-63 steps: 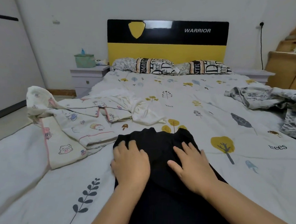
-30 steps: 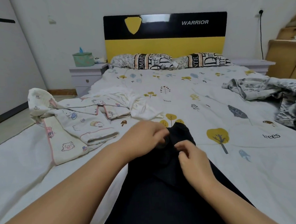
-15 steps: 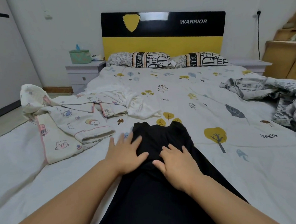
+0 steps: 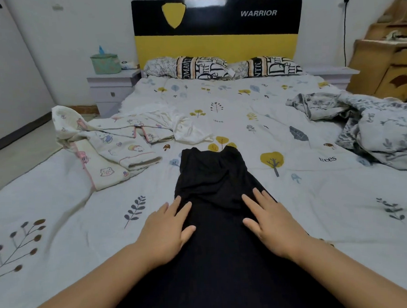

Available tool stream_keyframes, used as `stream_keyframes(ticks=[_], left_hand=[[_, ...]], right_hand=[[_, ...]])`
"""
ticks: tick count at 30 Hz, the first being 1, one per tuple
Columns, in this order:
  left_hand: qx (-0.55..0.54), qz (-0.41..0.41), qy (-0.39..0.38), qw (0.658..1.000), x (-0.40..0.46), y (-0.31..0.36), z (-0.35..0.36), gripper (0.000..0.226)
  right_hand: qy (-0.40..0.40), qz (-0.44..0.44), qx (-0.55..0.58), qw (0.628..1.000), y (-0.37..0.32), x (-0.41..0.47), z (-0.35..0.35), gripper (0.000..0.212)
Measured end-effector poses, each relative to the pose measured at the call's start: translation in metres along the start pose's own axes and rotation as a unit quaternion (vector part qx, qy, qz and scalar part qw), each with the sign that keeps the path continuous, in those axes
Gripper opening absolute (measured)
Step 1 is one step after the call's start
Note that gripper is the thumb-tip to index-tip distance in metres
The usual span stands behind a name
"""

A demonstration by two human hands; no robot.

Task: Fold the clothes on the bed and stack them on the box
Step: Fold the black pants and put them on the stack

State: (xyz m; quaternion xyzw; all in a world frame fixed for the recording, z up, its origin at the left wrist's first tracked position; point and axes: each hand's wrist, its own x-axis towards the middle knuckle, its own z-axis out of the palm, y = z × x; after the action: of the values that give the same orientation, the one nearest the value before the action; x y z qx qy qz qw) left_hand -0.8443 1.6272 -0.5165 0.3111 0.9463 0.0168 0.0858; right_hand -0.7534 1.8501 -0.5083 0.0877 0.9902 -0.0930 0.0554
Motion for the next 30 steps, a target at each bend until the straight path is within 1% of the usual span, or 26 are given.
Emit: stream_keyframes(ticks=[2, 3, 4, 5, 6, 7, 8, 10, 12, 15, 17, 19, 21, 22, 23, 24, 27, 30], left_hand=[[0.011, -0.003, -0.022, 1.0, -0.037, -0.001, 0.009, 0.085], [0.005, -0.008, -0.019, 1.0, -0.054, -0.004, 0.013, 0.095], [-0.002, -0.012, 0.002, 1.0, -0.068, -0.006, 0.016, 0.098], [-0.01, -0.011, 0.034, 0.999, -0.081, -0.009, 0.019, 0.092], [-0.016, -0.016, 0.059, 0.998, -0.093, -0.01, 0.02, 0.08], [-0.019, -0.024, 0.061, 0.998, -0.106, -0.012, 0.02, 0.069], [-0.022, -0.038, 0.047, 0.998, -0.117, -0.013, 0.02, 0.066], [-0.032, -0.062, 0.031, 0.997, -0.137, -0.012, 0.019, 0.067], [-0.04, -0.071, 0.037, 0.996, -0.154, -0.011, 0.019, 0.069], [-0.082, -0.093, 0.035, 0.992, -0.178, -0.009, 0.022, 0.071], [-0.126, -0.121, 0.04, 0.984, -0.189, -0.01, 0.024, 0.069], [-0.17, -0.164, 0.052, 0.97, -0.197, -0.014, 0.024, 0.064], [-0.192, -0.226, 0.061, 0.953, -0.202, -0.019, 0.023, 0.051], [-0.193, -0.251, 0.064, 0.946, -0.205, -0.022, 0.022, 0.039], [-0.188, -0.27, 0.063, 0.942, -0.208, -0.025, 0.019, 0.024], [-0.183, -0.282, 0.059, 0.94, -0.211, -0.028, 0.015, 0.014], [-0.176, -0.293, 0.054, 0.938, -0.216, -0.036, 0.003, 0.023], [-0.168, -0.276, 0.091, 0.942, -0.219, -0.025, -0.017, 0.015]], right_hand=[[-0.041, 0.032, -0.022, 0.998, 0.008, -0.035, 0.006, 0.058], [-0.055, 0.044, -0.031, 0.997, 0.013, -0.052, 0.011, 0.058], [-0.065, 0.054, -0.042, 0.996, 0.016, -0.067, 0.014, 0.059], [-0.069, 0.065, -0.05, 0.994, 0.02, -0.082, 0.017, 0.061], [-0.065, 0.075, -0.056, 0.993, 0.023, -0.095, 0.017, 0.067], [-0.057, 0.086, -0.055, 0.993, 0.026, -0.107, 0.018, 0.071], [-0.052, 0.1, -0.051, 0.992, 0.029, -0.119, 0.017, 0.067], [-0.032, 0.118, -0.026, 0.992, 0.033, -0.14, 0.015, 0.057], [0.003, 0.134, 0.001, 0.991, 0.036, -0.16, 0.013, 0.056], [0.05, 0.179, 0.015, 0.982, 0.04, -0.183, 0.009, 0.055], [0.058, 0.228, 0.04, 0.971, 0.044, -0.196, 0.005, 0.053], [0.04, 0.277, 0.069, 0.958, 0.054, -0.207, 0.005, 0.043], [0.009, 0.313, 0.095, 0.945, 0.065, -0.216, 0.003, 0.026], [-0.002, 0.319, 0.112, 0.941, 0.071, -0.22, 0.002, 0.021], [-0.01, 0.318, 0.128, 0.939, 0.075, -0.223, 0.001, 0.02], [-0.015, 0.315, 0.139, 0.939, 0.078, -0.225, -0.002, 0.02], [0.0, 0.305, 0.149, 0.941, 0.079, -0.227, -0.014, 0.017], [0.05, 0.292, 0.142, 0.944, 0.066, -0.227, -0.03, 0.009]])
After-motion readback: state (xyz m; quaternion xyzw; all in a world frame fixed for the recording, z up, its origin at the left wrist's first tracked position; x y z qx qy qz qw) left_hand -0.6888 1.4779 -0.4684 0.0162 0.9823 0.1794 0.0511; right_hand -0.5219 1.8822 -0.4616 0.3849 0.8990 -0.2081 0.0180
